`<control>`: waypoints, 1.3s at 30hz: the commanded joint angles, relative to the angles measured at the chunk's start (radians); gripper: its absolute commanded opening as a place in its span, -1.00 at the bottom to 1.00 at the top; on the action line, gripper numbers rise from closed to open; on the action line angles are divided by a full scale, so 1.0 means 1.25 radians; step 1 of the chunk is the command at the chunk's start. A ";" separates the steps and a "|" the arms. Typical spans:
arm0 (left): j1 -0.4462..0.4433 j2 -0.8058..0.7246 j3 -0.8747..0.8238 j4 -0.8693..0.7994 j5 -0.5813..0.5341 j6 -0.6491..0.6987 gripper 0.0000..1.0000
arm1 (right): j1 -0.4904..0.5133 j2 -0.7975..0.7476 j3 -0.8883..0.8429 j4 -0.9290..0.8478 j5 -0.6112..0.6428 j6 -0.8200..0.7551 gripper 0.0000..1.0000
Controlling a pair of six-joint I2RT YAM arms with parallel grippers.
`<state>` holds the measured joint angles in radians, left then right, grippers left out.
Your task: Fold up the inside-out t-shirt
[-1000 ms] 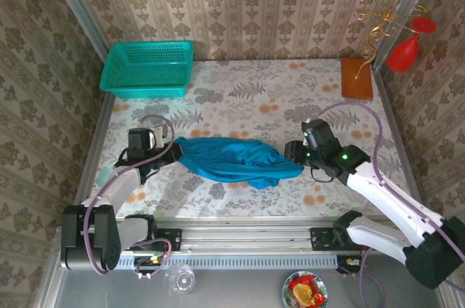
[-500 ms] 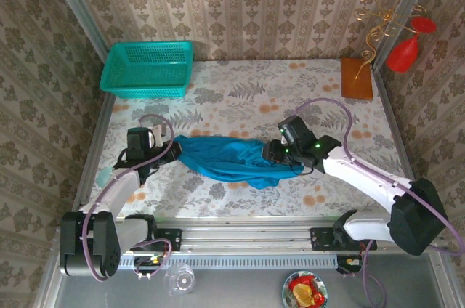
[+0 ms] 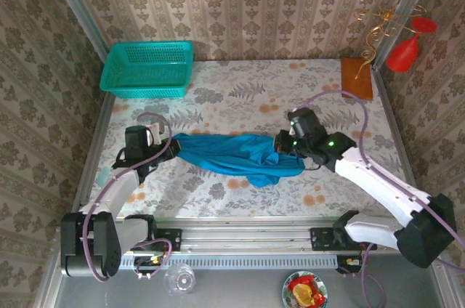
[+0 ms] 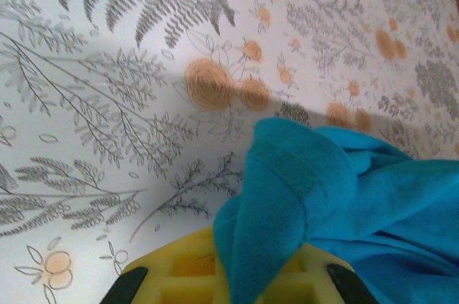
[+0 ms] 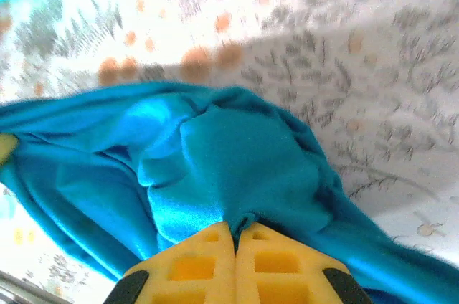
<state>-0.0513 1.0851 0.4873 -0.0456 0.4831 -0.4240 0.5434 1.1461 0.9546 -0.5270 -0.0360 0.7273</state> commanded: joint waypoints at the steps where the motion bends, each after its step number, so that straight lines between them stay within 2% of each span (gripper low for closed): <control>1: 0.047 -0.019 0.037 0.027 0.032 -0.017 -1.00 | -0.038 -0.058 0.105 -0.073 0.056 -0.058 -1.00; 10: 0.244 -0.013 0.114 0.023 0.171 -0.031 -1.00 | -0.212 -0.100 0.344 -0.221 0.084 -0.182 -1.00; 14: 0.309 -0.041 0.123 0.024 0.188 -0.053 -1.00 | -0.293 -0.132 0.367 -0.273 0.118 -0.206 -1.00; 17: 0.322 -0.060 0.114 0.023 0.188 -0.063 -1.00 | -0.343 -0.155 0.346 -0.302 0.128 -0.205 -1.00; 20: 0.296 -0.065 0.106 0.021 0.213 -0.065 -1.00 | -0.356 -0.174 0.299 -0.305 0.107 -0.194 -1.00; 26: 0.150 -0.079 0.119 -0.011 0.205 -0.039 -1.00 | -0.357 -0.175 0.184 -0.259 0.013 -0.162 -1.00; 29: 0.111 -0.052 0.180 0.016 0.205 -0.049 -1.00 | -0.364 -0.145 0.189 -0.195 0.020 -0.178 -1.00; 31: 0.101 0.000 0.264 0.024 0.211 -0.051 -1.00 | -0.388 -0.089 0.233 -0.154 0.019 -0.202 -1.00; 35: 0.072 0.130 0.491 0.038 0.247 -0.068 -1.00 | -0.444 0.048 0.416 -0.147 -0.026 -0.221 -1.00; 39: 0.034 0.190 0.674 0.041 0.271 -0.083 -1.00 | -0.468 0.077 0.554 -0.151 -0.004 -0.223 -1.00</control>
<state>0.0139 1.3148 1.2167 -0.0322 0.7746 -0.5053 -0.0238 1.2675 1.5486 -0.7506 -0.0422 0.4721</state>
